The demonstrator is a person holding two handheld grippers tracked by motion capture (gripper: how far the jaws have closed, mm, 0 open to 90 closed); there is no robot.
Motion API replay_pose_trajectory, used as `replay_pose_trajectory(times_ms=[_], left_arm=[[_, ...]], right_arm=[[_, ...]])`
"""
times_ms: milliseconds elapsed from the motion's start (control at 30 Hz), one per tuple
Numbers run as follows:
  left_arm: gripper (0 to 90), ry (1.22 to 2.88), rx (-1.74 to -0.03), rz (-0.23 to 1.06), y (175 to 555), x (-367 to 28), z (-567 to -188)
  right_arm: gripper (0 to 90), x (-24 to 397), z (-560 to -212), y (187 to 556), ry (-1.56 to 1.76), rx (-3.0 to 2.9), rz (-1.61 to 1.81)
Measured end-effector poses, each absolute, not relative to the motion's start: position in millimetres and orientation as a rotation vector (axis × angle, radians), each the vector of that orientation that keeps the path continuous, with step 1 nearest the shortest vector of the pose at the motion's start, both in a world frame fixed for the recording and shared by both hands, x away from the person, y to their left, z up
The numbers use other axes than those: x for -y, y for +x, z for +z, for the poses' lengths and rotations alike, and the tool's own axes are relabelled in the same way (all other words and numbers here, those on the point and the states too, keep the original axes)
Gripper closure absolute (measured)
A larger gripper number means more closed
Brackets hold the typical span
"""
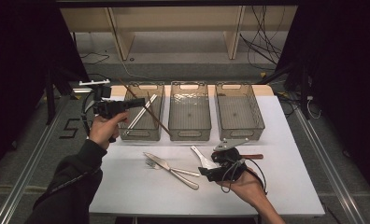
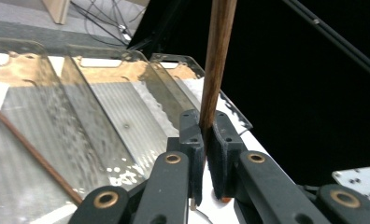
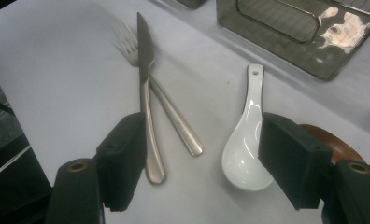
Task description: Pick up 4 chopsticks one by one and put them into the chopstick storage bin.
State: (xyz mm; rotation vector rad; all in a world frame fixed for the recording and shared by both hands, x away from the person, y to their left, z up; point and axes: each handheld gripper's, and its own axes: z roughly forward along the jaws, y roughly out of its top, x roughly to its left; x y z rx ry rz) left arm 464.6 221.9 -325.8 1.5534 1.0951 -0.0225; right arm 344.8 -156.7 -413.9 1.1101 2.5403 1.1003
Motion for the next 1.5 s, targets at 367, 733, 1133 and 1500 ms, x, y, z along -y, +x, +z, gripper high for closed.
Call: replay_pose_trajectory(times_ms=[367, 733, 1133, 1500], left_arm=[[84.5, 1.576, -1.171, 0.032, 487, -243, -318], [84.4, 1.589, -1.253, 0.09, 505, -252, -326], [84.3, 1.635, -1.328, 0.084, 523, -243, -349], [84.1, 1.683, -1.364, 0.066, 533, -235, -361]], right_arm=[[33.3, 156, -414, 344, 1.101, -2.546, 1.097], [33.3, 155, -415, 344, 1.097, -2.545, 1.092], [28.3, 155, -414, 344, 1.094, -2.529, 1.104], [25.2, 156, -413, 343, 1.096, -2.508, 1.112]])
